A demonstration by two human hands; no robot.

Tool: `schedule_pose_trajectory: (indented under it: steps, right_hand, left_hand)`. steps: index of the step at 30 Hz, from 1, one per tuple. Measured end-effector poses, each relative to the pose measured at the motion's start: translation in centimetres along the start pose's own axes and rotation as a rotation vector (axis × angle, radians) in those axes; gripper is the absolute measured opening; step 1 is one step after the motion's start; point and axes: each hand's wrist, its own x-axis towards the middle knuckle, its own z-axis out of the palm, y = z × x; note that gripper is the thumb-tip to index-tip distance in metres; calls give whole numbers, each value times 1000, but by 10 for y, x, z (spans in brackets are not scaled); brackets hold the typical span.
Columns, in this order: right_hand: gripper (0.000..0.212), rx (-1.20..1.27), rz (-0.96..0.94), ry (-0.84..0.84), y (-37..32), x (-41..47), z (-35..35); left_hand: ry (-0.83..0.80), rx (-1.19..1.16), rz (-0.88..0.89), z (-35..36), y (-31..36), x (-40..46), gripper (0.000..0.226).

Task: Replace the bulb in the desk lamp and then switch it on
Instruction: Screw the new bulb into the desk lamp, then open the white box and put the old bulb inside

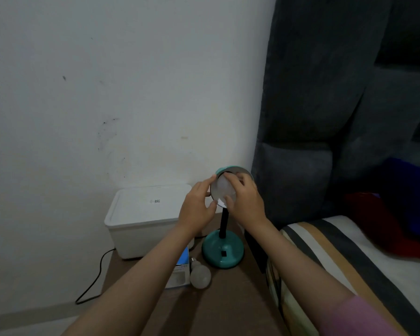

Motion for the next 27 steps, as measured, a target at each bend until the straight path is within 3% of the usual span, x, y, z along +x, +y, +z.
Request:
schedule_pose_trajectory:
  steps: [5, 9, 14, 19, 23, 27]
  right_hand:
    - [57, -81, -17, 61, -11, -7, -5]
    - [43, -58, -94, 168, -30, -14, -3]
    - [32, 46, -242, 172, -62, -22, 17]
    - [31, 124, -212, -25, -80, -23, 51]
    - [52, 117, -51, -237, -73, -14, 84]
    - [71, 126, 129, -399, -61, -3, 109]
  left_hand:
    - [-79, 26, -55, -17, 0, -13, 63]
    - [-57, 87, -130, -44, -10, -37, 58]
    - [9, 179, -264, -89, -35, -68, 58]
    - [76, 262, -394, -125, -64, -88, 55]
    - [92, 325, -480, -138, -92, -91, 57]
    - [-8, 392, -613, -143, -122, -86, 78]
